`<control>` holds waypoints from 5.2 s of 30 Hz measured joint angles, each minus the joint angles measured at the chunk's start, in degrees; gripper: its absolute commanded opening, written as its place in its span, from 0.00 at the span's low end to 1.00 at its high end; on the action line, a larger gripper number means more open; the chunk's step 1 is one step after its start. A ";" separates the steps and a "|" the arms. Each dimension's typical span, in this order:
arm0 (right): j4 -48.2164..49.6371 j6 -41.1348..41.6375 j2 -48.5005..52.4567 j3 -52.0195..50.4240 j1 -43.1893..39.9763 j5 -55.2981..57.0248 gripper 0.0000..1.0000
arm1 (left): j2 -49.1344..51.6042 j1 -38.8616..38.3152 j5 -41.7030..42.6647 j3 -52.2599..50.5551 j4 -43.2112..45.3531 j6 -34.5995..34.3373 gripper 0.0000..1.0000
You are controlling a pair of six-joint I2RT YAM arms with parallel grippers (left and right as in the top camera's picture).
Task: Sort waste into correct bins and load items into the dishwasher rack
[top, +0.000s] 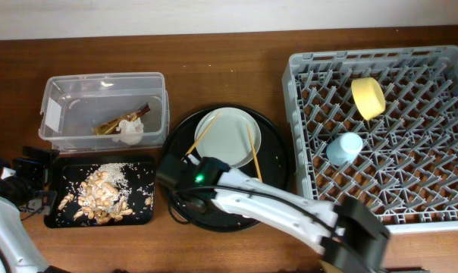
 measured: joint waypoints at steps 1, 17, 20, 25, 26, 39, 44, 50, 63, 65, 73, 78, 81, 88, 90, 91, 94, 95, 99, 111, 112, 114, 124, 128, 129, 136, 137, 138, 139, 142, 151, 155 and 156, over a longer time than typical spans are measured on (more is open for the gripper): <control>-2.54 0.00 -2.25 0.24 0.00 0.55 0.45 | -0.02 0.00 0.02 0.00 0.00 0.00 0.99; -17.99 1.27 -8.33 -12.44 -0.04 2.12 0.65 | -0.07 0.00 0.02 0.00 0.00 0.00 0.99; -16.00 1.03 -8.33 -13.79 -0.02 1.70 0.66 | -0.07 0.00 0.00 0.00 0.00 0.00 0.99; -4.37 -0.48 -8.28 -18.01 0.02 1.79 0.65 | -0.07 0.00 0.02 0.02 0.00 0.00 0.99; -3.54 -0.52 -8.28 -18.21 0.02 2.29 0.65 | -0.07 0.00 0.02 0.02 0.00 0.00 0.99; 3.39 -1.29 -8.28 -18.43 0.02 11.19 0.64 | -0.07 0.00 0.00 0.04 0.00 0.00 0.99; 1.90 -1.53 -8.28 -18.43 0.02 11.63 0.54 | -0.07 0.00 0.02 0.04 0.00 0.00 0.99; 2.19 -1.57 -8.28 -19.74 0.02 11.61 0.48 | -0.07 0.00 0.00 0.04 0.00 0.00 0.99; 2.08 -1.33 -8.28 -20.06 0.02 13.20 0.17 | -0.07 0.00 0.00 0.04 0.00 0.00 0.99; 1.84 -1.36 -8.31 -20.06 0.02 14.43 0.15 | -0.07 0.00 0.00 0.04 0.00 0.00 0.99; 1.25 -1.27 -8.33 -20.06 -0.09 19.58 0.04 | -0.07 0.00 0.02 0.04 0.00 0.00 0.99; 1.62 -1.31 -8.35 -20.06 -0.09 19.80 0.04 | -0.07 0.00 0.00 0.04 0.00 0.00 0.99; 1.64 -1.29 -8.37 -19.65 -0.09 19.58 0.04 | -0.07 0.00 0.00 0.04 0.00 0.00 0.99; 1.81 -1.57 -17.90 -15.34 -0.66 15.69 0.04 | -0.07 0.00 0.00 0.04 0.00 0.00 0.99; 1.84 -1.99 -22.75 -14.47 -2.73 15.37 0.04 | -0.07 0.00 0.00 0.04 0.00 0.00 0.99; 1.97 -2.69 -25.20 -14.43 -4.46 15.28 0.04 | -0.07 0.00 0.00 0.04 0.00 0.00 0.99; 6.47 -8.20 -30.73 -14.36 -12.85 16.35 0.04 | -0.07 0.00 0.00 0.04 -0.02 0.00 1.00; 9.09 -10.49 -31.41 -14.16 -16.55 18.01 0.04 | -0.07 0.00 0.00 0.04 -0.02 0.00 0.99; 21.88 -19.50 -31.23 -14.19 -27.17 23.32 0.04 | -0.07 0.00 0.07 0.09 0.02 -0.02 0.99; 74.36 -56.39 -8.17 -13.84 -50.97 32.13 0.04 | -0.22 0.00 0.00 0.13 -0.07 -0.02 0.99; 76.81 -58.95 -6.16 -13.64 -51.04 32.65 0.04 | -0.28 0.00 0.02 0.13 -0.09 -0.02 0.99; 82.16 -68.46 1.29 -13.57 -50.97 34.53 0.04 | -0.28 0.00 0.02 0.15 0.00 -0.02 0.99; 78.82 -78.47 8.37 -13.03 -48.37 40.79 0.04 | -0.28 0.00 0.02 0.15 -0.02 -0.02 0.99; 77.50 -78.75 8.37 -13.03 -45.59 45.40 0.10 | -0.28 0.00 0.02 0.15 -0.02 -0.02 0.99; 77.37 -78.77 8.37 -13.03 -45.22 46.16 0.11 | -0.28 0.00 0.02 0.15 0.00 -0.02 0.99; 76.83 -78.93 8.41 -13.03 -44.13 51.54 0.13 | -0.28 0.00 0.02 0.15 0.00 -0.02 0.99; 76.83 -78.95 8.44 -13.03 -43.82 51.89 0.20 | -0.28 0.00 0.02 0.15 -0.02 -0.02 0.99; 76.83 -78.95 8.44 -13.03 -43.47 52.19 0.24 | -0.28 0.00 0.02 0.15 -0.02 -0.02 0.99; 76.81 -78.73 8.44 -13.03 -43.06 52.39 0.36 | -0.28 0.00 0.02 0.15 0.00 -0.02 1.00; 76.50 -76.30 8.37 -13.05 -41.86 52.54 0.55 | -0.28 0.00 0.02 0.15 -0.02 -0.02 0.99; 45.35 -51.98 -7.26 -12.81 -44.50 32.81 0.72 | -0.28 0.00 0.02 0.15 0.00 -0.02 0.99; 34.47 -39.93 -13.18 -6.34 -54.21 14.38 0.56 | -0.28 0.00 0.02 0.15 0.00 -0.02 0.99; 32.52 -36.98 -13.60 -4.00 -57.31 8.20 0.38 | -0.28 0.00 0.02 0.15 0.00 -0.02 0.99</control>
